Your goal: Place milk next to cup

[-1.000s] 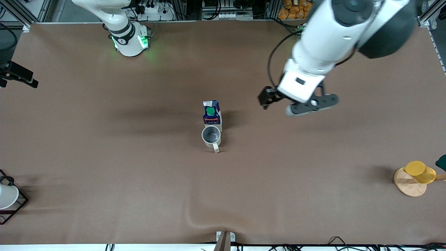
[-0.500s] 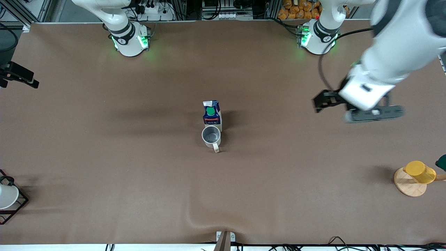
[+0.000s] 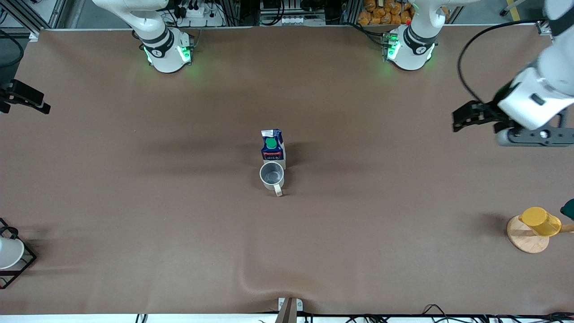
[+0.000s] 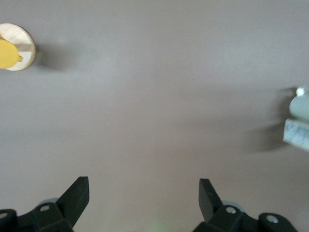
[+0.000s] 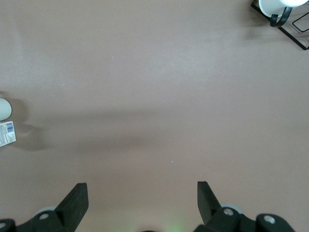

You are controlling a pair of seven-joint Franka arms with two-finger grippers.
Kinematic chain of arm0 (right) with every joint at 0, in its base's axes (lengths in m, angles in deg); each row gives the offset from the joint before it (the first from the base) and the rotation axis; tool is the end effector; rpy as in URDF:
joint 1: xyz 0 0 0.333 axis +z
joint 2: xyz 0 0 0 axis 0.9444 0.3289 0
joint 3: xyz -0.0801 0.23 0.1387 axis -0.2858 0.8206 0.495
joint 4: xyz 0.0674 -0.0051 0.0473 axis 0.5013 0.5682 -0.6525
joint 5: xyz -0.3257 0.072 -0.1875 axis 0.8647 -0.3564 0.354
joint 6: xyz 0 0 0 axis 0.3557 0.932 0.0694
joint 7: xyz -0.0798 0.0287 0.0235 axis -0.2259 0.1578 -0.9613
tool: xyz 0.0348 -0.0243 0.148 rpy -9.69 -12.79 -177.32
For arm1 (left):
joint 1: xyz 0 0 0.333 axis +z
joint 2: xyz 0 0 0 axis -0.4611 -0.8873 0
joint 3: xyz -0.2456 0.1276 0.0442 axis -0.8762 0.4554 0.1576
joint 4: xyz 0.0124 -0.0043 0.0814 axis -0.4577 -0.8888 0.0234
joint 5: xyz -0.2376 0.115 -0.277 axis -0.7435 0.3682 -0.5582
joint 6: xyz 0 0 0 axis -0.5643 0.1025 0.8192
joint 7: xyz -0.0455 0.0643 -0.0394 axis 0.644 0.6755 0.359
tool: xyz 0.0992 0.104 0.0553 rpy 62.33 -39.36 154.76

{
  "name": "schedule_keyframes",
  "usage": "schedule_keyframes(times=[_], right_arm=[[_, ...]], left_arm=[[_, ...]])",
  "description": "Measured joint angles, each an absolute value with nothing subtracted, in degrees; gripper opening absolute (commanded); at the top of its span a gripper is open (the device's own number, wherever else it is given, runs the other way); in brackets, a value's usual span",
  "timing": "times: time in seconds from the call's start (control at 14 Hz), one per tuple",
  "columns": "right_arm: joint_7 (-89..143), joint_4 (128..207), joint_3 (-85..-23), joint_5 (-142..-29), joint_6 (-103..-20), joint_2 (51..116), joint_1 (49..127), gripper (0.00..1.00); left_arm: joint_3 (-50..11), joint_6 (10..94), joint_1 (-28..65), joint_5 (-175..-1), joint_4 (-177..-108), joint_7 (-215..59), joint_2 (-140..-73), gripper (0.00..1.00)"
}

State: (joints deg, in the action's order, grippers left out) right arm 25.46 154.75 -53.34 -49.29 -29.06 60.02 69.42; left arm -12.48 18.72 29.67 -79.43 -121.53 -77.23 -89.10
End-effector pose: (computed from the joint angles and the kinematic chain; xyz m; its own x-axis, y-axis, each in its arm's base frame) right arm 0.5246 -0.0534 0.5648 0.9978 -0.0421 -0.0519 -0.0431 -0.9989 -0.0173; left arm 0.5618 -0.0817 0.5451 0.9967 -0.0541 -0.0605 -0.0527 -0.9983 0.0244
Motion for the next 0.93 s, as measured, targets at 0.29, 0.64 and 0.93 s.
schedule_keyframes(times=[0.29,0.64,0.93], right_arm=[[25.5,154.8,-53.3,-49.3,-29.1,60.1,69.4,1.0],[25.5,154.8,-53.3,-49.3,-29.1,60.1,69.4,1.0],[25.5,154.8,-53.3,-49.3,-29.1,60.1,69.4,1.0]], left_arm=[[-9.4,16.9,30.4,-79.4,-121.5,-73.2,-88.0,1.0],[-8.2,20.3,29.5,-79.4,-126.3,-72.8,-82.3,1.0],[-7.8,21.5,29.9,-79.4,-128.3,-70.5,-81.5,1.0]])
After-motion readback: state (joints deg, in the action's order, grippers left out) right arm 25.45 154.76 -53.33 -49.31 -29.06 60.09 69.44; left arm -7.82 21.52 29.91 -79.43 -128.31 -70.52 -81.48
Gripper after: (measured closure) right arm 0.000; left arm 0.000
